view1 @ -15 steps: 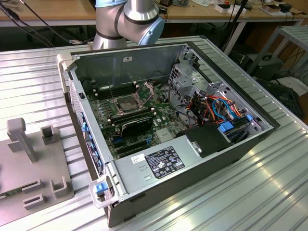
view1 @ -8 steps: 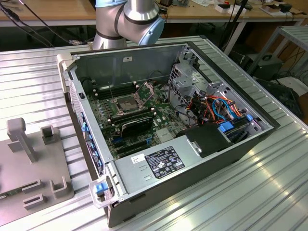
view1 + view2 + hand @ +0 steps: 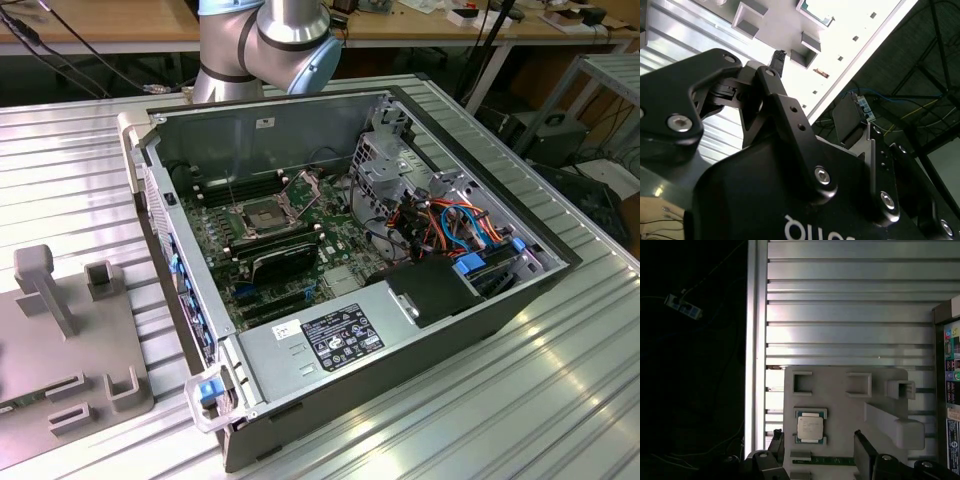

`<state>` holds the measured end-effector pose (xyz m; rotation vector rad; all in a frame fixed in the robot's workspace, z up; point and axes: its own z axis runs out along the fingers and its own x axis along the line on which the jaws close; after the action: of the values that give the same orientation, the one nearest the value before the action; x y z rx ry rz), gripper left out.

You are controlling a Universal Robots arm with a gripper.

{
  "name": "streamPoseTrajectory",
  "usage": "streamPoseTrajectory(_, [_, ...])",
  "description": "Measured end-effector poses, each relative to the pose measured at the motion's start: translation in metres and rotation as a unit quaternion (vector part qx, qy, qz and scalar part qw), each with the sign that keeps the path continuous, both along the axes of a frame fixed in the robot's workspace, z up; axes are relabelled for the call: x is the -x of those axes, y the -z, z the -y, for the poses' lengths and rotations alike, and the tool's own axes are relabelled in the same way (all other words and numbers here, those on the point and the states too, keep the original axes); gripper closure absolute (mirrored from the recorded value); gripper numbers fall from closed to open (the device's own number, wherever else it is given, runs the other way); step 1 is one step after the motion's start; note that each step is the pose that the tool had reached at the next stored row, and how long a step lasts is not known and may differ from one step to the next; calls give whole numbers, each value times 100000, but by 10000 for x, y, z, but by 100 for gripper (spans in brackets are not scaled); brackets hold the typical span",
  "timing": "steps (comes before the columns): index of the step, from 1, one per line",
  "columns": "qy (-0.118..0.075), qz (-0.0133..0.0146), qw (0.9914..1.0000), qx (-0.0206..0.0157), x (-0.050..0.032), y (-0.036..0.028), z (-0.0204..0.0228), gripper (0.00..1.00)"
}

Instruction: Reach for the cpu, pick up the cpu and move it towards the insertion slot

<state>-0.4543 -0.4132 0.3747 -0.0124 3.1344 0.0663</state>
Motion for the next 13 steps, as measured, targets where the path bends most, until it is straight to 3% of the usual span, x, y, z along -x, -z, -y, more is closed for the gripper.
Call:
streamPoseTrajectory(7, [-11,-4,100000,0,0,1,0,34])
streamPoseTrajectory(13, [-14,-4,100000,62,0,125,26,34])
